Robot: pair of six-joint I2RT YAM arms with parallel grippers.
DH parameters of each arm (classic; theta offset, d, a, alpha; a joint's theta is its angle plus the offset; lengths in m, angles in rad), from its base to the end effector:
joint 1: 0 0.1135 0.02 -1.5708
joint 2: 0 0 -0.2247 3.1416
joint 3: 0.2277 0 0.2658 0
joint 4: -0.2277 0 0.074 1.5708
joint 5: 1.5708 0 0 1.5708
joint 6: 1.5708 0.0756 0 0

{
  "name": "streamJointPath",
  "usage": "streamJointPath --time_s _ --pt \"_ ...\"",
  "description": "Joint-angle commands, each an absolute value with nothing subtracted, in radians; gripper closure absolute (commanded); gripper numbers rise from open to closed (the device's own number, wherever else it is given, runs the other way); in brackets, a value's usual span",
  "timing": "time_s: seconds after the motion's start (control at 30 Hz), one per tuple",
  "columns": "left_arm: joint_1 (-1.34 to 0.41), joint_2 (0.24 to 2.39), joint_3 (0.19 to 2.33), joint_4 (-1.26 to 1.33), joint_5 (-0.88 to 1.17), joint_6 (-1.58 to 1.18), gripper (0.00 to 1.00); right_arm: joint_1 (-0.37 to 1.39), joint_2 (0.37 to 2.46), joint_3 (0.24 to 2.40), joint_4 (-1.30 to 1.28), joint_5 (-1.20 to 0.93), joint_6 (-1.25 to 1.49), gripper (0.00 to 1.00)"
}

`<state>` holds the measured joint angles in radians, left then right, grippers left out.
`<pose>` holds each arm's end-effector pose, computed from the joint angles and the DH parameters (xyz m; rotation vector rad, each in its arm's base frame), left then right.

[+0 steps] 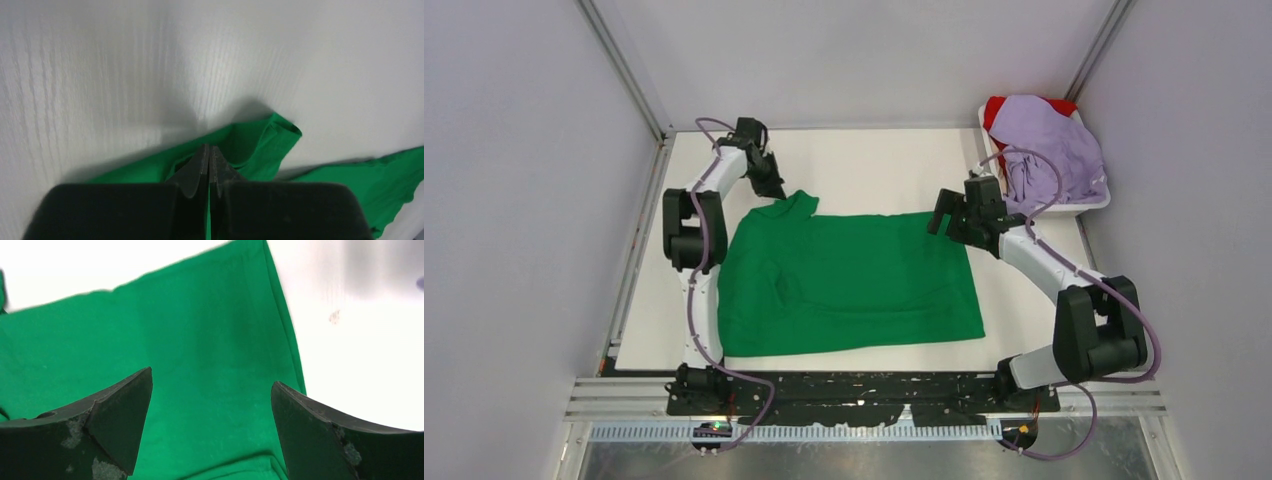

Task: Fold and stack the t-shirts
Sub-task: Grab the side of the flattened tshirt furthest away from the robot with both arms

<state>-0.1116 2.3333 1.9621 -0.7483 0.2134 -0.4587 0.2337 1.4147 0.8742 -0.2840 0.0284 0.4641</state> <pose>0.4979 -0.0719 0.1049 -0.4056 2.7027 -0.4573 0.3308 0.0765 0.1439 0.2910 2.3976 0.2910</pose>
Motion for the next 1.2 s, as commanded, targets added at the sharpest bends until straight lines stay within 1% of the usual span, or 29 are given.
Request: streamJointPath --time_s 0.0,0.13,0.3,0.33,0.37,0.43,0.47,0.53,0.83,1.0,1.17 --pt "-0.115 2.193 1.895 -0.668 0.306 -0.412 1.0 0.236 1.467 0.981 -0.248 0.074 0.438 0.05" --pt "-0.115 2.181 1.845 -0.674 0.306 -0.402 1.0 0.236 1.546 1.061 -0.266 0.104 0.423 0.05" --pt "-0.115 2.212 1.888 -0.747 0.247 -0.395 0.99 0.236 1.639 1.148 -0.299 0.115 0.408 0.05" --pt "-0.115 2.214 1.897 -0.758 0.232 -0.398 0.75 0.236 1.647 1.152 -0.3 0.111 0.407 0.05" --pt "-0.114 2.214 1.905 -0.769 0.204 -0.405 0.56 0.236 1.651 1.159 -0.3 0.109 0.407 0.05" --pt "-0.114 2.211 1.915 -0.78 0.173 -0.41 0.46 0.236 1.657 1.16 -0.299 0.109 0.407 0.05" --pt "-0.113 2.208 1.916 -0.781 0.163 -0.413 0.44 0.235 1.657 1.159 -0.3 0.11 0.407 0.05" --pt "-0.109 2.199 1.905 -0.774 0.148 -0.416 0.43 0.236 1.659 1.154 -0.299 0.111 0.406 0.05" --pt "-0.106 2.235 1.916 -0.816 0.096 -0.417 0.44 0.236 1.672 1.139 -0.301 0.127 0.4 0.05" --pt "-0.106 2.278 1.946 -0.806 0.182 -0.432 0.5 0.236 1.684 1.146 -0.302 0.128 0.4 0.05" --pt "-0.107 2.33 1.996 -0.845 0.214 -0.458 0.61 0.234 1.68 1.14 -0.302 0.137 0.399 0.05"
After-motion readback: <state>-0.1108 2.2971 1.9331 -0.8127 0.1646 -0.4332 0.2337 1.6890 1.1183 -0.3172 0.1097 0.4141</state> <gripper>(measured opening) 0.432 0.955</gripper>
